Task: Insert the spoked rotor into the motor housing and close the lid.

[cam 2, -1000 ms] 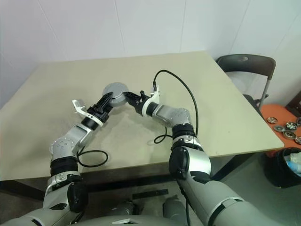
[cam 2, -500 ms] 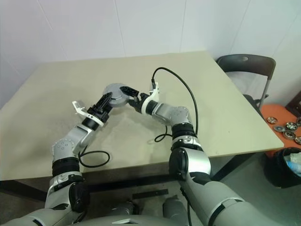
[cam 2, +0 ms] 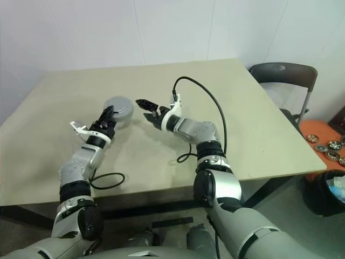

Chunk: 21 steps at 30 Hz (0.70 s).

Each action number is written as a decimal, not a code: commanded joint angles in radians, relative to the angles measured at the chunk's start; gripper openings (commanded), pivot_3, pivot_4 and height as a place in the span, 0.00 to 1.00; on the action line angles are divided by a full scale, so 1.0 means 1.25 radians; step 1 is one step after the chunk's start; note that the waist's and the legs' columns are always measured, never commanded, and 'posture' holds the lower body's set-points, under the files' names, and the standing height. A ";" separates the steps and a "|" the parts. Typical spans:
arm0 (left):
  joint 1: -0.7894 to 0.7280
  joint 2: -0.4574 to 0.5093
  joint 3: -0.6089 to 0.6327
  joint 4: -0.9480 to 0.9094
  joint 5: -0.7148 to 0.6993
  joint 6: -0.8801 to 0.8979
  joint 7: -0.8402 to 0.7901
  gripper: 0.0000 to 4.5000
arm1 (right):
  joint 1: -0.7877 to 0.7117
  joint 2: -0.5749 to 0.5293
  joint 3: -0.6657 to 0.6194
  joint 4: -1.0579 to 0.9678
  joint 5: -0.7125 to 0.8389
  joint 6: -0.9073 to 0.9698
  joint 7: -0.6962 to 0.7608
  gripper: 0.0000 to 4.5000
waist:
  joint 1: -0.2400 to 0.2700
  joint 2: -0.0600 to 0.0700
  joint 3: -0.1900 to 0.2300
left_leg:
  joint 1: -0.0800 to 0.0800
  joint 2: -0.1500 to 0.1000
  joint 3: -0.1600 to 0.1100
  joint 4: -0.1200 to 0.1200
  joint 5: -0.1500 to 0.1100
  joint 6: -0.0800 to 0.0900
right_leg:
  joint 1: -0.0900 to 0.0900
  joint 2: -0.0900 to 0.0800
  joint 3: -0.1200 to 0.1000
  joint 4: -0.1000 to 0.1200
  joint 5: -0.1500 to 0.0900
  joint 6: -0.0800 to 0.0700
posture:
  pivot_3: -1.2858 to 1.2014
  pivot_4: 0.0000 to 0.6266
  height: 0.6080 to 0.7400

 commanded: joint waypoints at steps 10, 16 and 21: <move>-0.070 0.053 0.068 0.067 0.087 -0.294 0.061 0.47 | -0.005 0.016 0.009 -0.027 0.014 0.003 0.022 0.87 | 0.000 -0.001 0.000 | 0.000 0.000 0.000 0.000 0.000 0.000 | 0.000 0.000 0.000 0.001 0.000 0.000 | 0.52 0.00 1.00; -0.072 0.076 0.055 0.150 0.165 -0.382 0.094 0.47 | 0.007 0.006 0.018 -0.040 0.013 0.018 0.028 0.87 | 0.001 -0.002 -0.001 | 0.000 0.000 0.000 0.001 0.000 0.000 | 0.000 0.000 0.000 0.002 0.000 0.000 | 0.52 0.00 1.00; -0.067 0.083 0.033 0.193 0.232 -0.420 0.113 0.47 | 0.013 0.001 0.021 -0.047 0.014 0.023 0.027 0.87 | 0.000 -0.002 -0.001 | 0.000 -0.001 0.000 0.004 0.000 0.000 | 0.000 0.000 0.000 0.004 0.000 0.000 | 0.52 0.00 1.00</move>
